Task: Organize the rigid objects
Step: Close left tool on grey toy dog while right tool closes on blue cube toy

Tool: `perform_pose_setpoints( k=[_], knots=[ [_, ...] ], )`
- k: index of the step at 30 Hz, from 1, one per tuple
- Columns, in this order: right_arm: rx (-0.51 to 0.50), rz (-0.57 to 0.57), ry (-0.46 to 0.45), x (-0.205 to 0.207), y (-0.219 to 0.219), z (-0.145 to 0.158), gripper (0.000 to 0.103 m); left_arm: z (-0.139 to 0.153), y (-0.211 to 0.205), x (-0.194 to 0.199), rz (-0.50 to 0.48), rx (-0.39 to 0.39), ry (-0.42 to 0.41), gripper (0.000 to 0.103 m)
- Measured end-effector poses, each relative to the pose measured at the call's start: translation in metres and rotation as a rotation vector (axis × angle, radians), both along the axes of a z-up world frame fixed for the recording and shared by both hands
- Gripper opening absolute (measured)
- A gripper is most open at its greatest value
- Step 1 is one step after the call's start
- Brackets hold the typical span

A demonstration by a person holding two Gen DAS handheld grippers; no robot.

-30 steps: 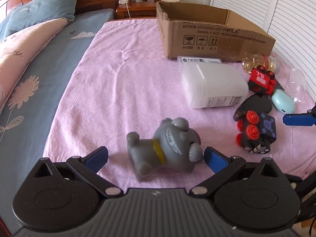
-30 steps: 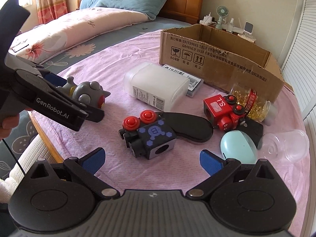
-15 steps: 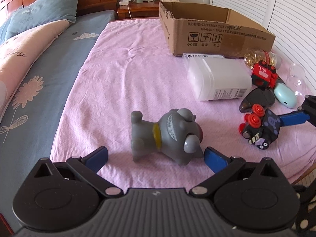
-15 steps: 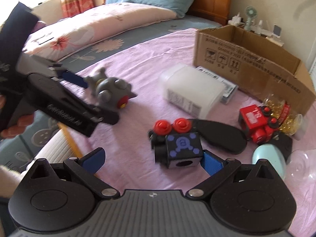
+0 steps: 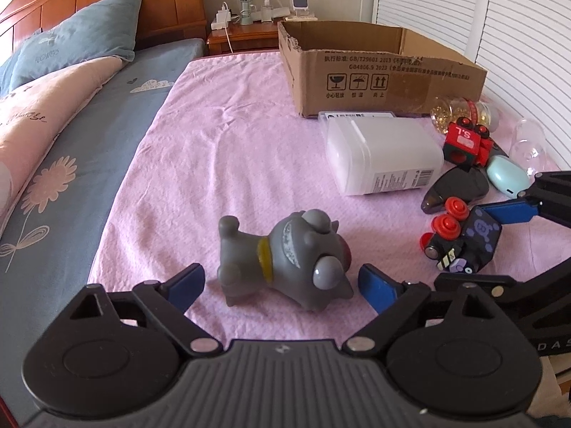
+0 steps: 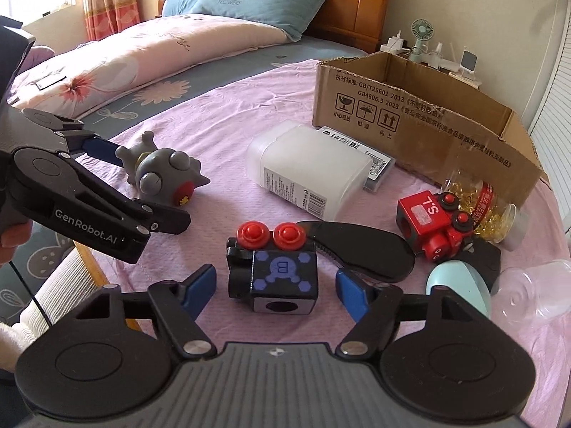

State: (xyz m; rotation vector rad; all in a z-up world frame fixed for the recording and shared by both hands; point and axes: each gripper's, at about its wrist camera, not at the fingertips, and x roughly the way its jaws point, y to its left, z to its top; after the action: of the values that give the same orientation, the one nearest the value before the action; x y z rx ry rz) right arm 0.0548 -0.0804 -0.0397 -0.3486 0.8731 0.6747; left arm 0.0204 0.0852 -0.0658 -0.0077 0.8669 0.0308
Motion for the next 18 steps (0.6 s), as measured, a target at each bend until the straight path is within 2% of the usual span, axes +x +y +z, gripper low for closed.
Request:
perform_pose_setpoints(
  k=[1,7,14,17,18],
  knots=[
    [0.008,-0.003,0.000,0.000,0.000,0.000,0.070,0.000,0.000,0.000,0.000,-0.006,-0.002,0.086],
    [0.016,-0.018,0.002,0.001,0.002,0.001,0.063,0.002,0.001,0.003,0.017,-0.011,-0.011,0.085],
    [0.008,-0.027,0.002,0.001,0.006,0.001,0.063,0.007,-0.001,0.008,0.026,-0.041,-0.005,0.085],
    [0.005,-0.030,0.001,0.002,0.007,0.001,0.060,0.007,-0.002,0.010,0.036,-0.021,-0.004,0.073],
    [0.005,-0.030,0.003,0.002,0.007,0.002,0.057,0.008,-0.001,0.011,0.031,-0.025,-0.004,0.073]
  ],
)
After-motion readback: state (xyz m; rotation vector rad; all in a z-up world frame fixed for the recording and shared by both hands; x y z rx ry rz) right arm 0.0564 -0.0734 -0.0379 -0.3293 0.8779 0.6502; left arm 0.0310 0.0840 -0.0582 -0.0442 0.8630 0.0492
